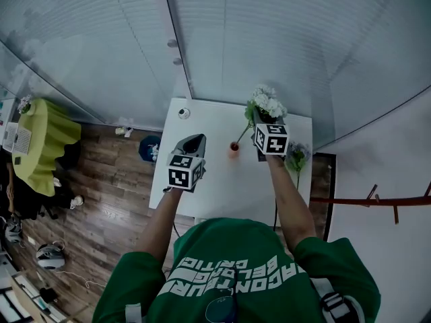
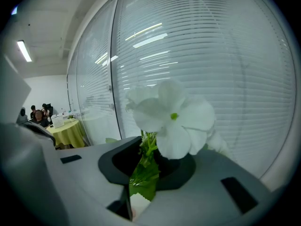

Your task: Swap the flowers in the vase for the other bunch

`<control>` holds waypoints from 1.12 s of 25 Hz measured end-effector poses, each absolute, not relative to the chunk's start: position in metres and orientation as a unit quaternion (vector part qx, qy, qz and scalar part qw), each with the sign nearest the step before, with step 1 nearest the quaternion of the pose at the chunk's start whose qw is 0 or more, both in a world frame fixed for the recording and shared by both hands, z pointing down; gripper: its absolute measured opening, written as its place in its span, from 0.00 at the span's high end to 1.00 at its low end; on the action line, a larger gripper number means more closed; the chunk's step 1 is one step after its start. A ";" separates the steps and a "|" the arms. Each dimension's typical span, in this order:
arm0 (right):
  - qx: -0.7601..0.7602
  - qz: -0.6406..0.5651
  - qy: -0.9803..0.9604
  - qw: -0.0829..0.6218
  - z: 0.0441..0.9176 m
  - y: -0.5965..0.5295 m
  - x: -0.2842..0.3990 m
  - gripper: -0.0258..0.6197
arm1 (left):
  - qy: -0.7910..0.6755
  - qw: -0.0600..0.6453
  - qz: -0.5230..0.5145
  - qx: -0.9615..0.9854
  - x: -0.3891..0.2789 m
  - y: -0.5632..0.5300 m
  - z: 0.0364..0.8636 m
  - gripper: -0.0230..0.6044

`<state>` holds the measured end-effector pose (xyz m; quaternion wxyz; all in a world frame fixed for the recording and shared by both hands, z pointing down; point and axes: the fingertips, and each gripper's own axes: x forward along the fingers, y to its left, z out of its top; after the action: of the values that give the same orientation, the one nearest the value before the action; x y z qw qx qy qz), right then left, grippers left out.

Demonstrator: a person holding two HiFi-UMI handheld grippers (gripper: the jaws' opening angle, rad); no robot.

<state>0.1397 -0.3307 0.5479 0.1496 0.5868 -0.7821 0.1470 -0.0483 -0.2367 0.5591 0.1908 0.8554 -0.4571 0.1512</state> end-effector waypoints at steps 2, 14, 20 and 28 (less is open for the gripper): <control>0.584 0.138 -0.783 0.162 0.557 -0.329 0.132 0.84 | -0.461 0.195 0.153 0.852 -0.056 -0.234 0.562 0.96; 0.562 0.132 -0.793 0.196 0.604 -0.308 0.100 0.84 | -0.465 0.207 0.159 0.846 -0.072 -0.230 0.577 0.96; 0.548 0.133 -0.799 0.210 0.619 -0.293 0.089 0.84 | -0.461 0.208 0.160 0.848 -0.070 -0.226 0.576 0.96; 0.526 0.146 -0.805 0.233 0.651 -0.273 0.074 0.84 | -0.459 0.206 0.160 0.849 -0.068 -0.220 0.577 0.97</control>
<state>0.0744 -0.2730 0.6507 0.2329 0.5255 -0.8051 0.1464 -0.0680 -0.2196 0.5770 0.2059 0.8493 -0.4588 0.1605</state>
